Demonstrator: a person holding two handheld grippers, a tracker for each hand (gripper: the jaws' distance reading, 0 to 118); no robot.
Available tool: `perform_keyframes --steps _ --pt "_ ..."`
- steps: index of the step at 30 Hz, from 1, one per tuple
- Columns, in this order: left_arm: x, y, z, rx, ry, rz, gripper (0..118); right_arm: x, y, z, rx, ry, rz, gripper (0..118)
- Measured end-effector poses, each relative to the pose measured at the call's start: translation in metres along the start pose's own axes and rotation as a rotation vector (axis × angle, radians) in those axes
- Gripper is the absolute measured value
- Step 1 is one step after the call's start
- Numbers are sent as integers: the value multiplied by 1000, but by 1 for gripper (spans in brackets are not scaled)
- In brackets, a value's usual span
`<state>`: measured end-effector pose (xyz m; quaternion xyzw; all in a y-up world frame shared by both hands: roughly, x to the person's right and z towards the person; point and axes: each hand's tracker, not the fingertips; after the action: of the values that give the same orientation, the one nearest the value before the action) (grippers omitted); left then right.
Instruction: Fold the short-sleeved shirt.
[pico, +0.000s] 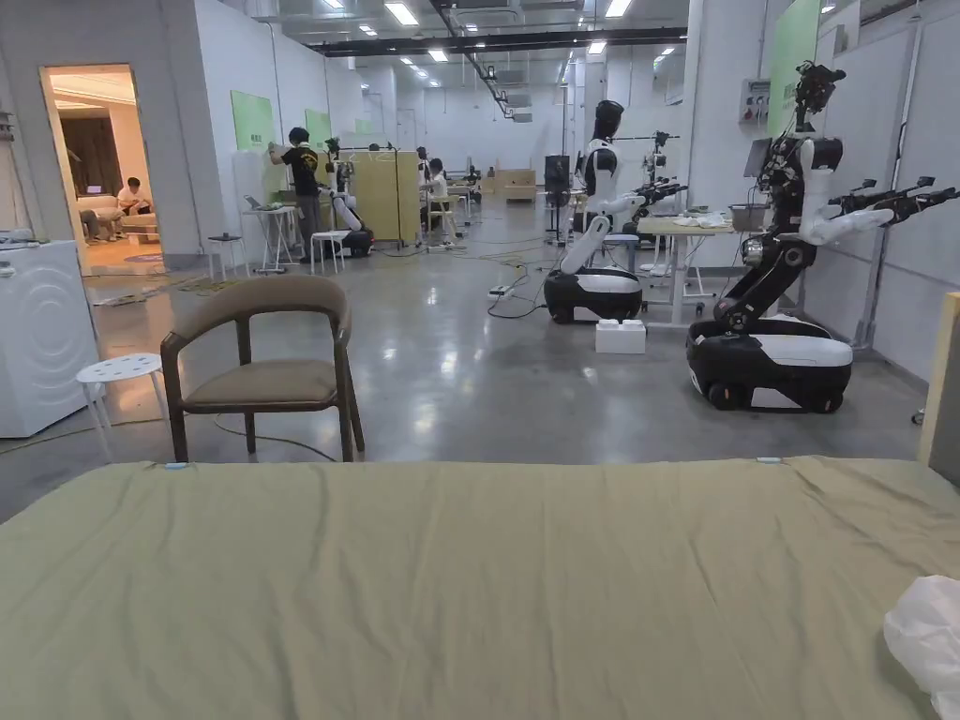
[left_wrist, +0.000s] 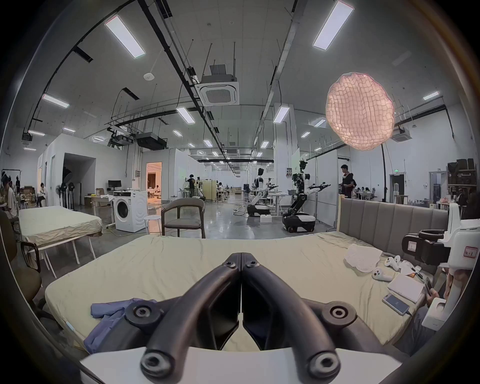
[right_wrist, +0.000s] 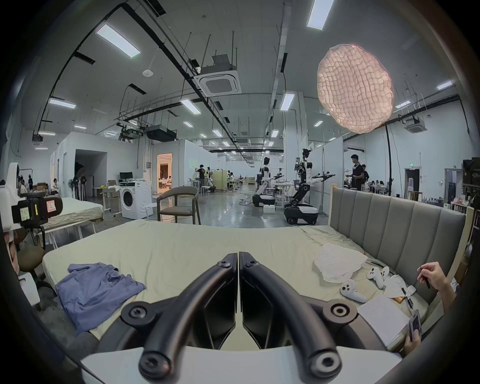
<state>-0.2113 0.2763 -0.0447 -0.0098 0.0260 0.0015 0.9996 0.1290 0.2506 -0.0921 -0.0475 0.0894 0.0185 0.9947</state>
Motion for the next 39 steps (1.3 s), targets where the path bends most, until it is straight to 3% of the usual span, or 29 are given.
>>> perform_keyframes --steps 2,3,4,7,10,11,13,15,17,18,20,21,25,27,28,30,31,32,34,39 --pt "0 1 -1 -2 2 -15 0 0 0 0 0 -10 45 0" --pt "1 1 -2 -4 2 -55 0 -1 0 -2 0 -16 135 0" --pt "2 1 -4 -10 -3 -130 0 -4 -1 -3 4 -44 262 0" --pt "17 -15 -11 -49 20 -666 0 -16 -10 -7 -10 -90 731 0" --pt "22 -48 -14 -86 -4 -1085 0 -25 -33 -8 -11 -67 1169 0" --pt "23 -59 -15 -98 -47 -1198 0 -26 -43 -7 -9 -24 1271 0" --pt "22 -87 -12 -94 -143 -1472 0 -27 -61 -6 -28 74 1448 0" --pt "21 -110 -10 -83 -197 -1712 0 -29 -77 -4 -11 165 1576 0" --pt "20 -118 -7 -108 -257 -1762 0 -29 -87 -3 -12 227 1661 0" --pt "22 -116 -4 -98 -296 -1711 0 -30 -88 -4 -12 225 1673 0" --pt "28 -104 -3 -82 -272 -1563 0 -34 -79 -10 -16 170 1558 0" --pt "30 -92 -4 -67 -229 -1431 0 -32 -67 -12 -32 139 1414 0" --pt "23 -40 -19 -73 -91 -784 0 -8 -11 -15 -70 65 623 0" --pt "9 -27 -26 -112 -47 -494 0 14 -6 -10 -27 22 267 0" --pt "-3 -23 -28 -125 -44 -308 0 24 -6 -9 -31 21 119 0" --pt "-27 -25 -25 -132 -93 60 0 42 -15 -7 -52 18 -101 0" --pt "-31 -27 -24 -141 -87 116 0 50 -19 -7 -59 15 -191 0" --pt "-25 -27 -21 -136 -58 90 0 56 -22 -8 -73 1 -238 0" --pt "-17 -27 -16 -104 -24 -61 0 61 -24 -9 -86 -28 -215 0" --pt "-13 -26 -15 -109 -76 -36 0 64 -21 -5 -79 -26 -155 0"
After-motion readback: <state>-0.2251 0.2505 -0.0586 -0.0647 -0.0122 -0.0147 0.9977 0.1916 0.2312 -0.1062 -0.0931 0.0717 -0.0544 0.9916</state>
